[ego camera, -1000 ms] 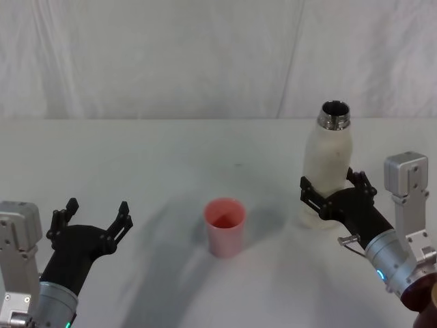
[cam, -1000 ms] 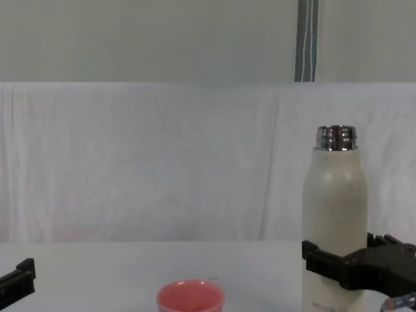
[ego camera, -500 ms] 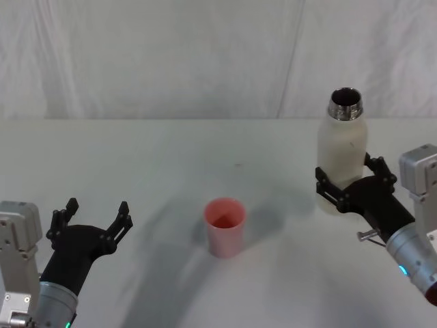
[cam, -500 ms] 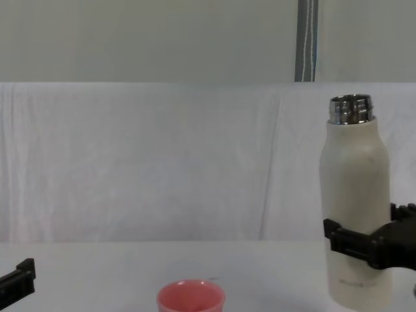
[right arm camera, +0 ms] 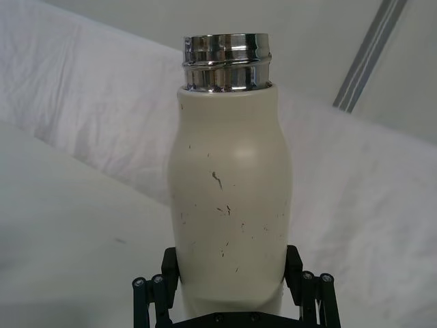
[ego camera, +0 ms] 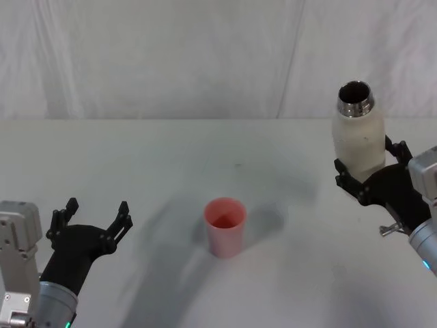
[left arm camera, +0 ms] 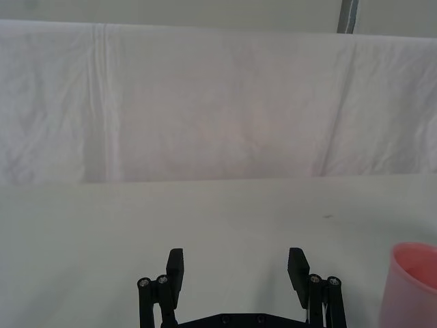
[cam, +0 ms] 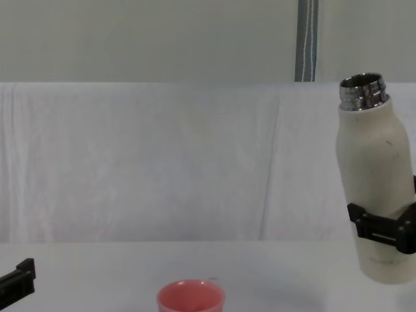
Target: Grasp the thermos with one hand and pour water into the cup lid.
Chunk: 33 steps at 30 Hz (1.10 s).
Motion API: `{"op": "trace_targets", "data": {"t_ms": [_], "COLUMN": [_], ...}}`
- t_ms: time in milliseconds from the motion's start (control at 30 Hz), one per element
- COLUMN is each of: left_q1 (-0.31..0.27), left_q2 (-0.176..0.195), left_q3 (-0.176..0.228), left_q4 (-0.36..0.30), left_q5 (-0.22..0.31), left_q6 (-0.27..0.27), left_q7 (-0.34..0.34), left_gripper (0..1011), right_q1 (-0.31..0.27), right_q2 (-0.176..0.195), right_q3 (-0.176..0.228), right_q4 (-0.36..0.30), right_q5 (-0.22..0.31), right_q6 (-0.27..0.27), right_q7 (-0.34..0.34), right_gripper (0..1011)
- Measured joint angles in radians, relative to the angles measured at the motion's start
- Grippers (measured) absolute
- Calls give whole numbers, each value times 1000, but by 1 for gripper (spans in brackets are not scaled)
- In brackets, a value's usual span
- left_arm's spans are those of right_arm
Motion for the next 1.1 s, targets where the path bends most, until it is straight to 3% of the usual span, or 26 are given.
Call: {"op": "trace_targets", "data": {"t_ms": [433, 767, 1100], "left_q1": [0, 0, 0], "left_q2": [0, 0, 0], "left_q3": [0, 0, 0], "left_q4": [0, 0, 0], "left_q5": [0, 0, 0], "left_q6": [0, 0, 0], "left_q7": [0, 0, 0], "left_gripper": [1001, 1001, 1001], "right_q1": [-7, -10, 10], "right_q2": [24, 34, 45], "right_q3": [-16, -45, -87], "right_q4": [-5, 1, 21], "right_q5": [-103, -177, -284], "right_q6": [-56, -90, -116], "right_q7": [-9, -17, -44], "right_gripper": [953, 953, 953]}}
